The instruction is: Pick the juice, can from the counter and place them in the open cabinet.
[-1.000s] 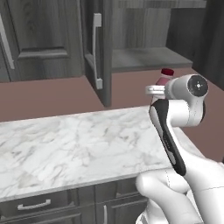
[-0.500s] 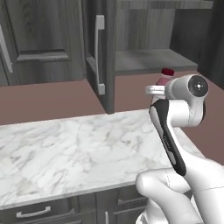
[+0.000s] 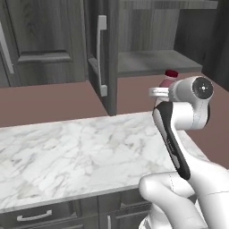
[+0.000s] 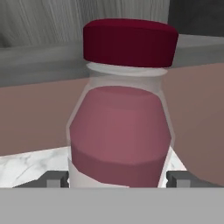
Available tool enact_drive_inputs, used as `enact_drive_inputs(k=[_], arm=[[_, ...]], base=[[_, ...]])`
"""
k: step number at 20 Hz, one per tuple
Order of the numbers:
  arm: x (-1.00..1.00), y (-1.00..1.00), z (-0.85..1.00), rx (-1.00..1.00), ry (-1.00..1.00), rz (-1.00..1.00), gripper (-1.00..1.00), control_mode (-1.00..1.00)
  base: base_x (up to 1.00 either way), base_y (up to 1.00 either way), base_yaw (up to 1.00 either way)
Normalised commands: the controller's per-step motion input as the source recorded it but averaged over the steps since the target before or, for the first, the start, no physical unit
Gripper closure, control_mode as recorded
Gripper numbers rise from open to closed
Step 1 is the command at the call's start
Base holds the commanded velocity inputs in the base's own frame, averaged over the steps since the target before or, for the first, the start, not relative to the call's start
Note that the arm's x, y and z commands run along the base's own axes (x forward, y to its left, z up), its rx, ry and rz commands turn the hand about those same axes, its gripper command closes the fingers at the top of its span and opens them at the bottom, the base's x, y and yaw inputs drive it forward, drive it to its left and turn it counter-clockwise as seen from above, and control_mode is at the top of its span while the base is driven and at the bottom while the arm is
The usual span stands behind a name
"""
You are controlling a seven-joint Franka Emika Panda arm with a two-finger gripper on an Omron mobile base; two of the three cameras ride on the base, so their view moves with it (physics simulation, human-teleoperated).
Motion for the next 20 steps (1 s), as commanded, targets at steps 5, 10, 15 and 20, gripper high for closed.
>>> enact_drive_inputs(k=[5, 10, 15, 20], arm=[[0.00, 0.00, 0.00, 0.00, 0.00, 0.00, 1.00, 1.00], [-0.11, 0.00, 0.00, 0.00, -0.05, 0.00, 1.00, -1.00], [-0.40, 0.00, 0.03, -0.02, -0.18, 0.00, 1.00, -1.00], [-0.53, 0.00, 0.34, -0.04, -0.09, 0.00, 1.00, -1.00]], base=[[0.00, 0.00, 0.00], [0.00, 0.00, 0.00], [0.00, 0.00, 0.00], [0.00, 0.00, 0.00]])
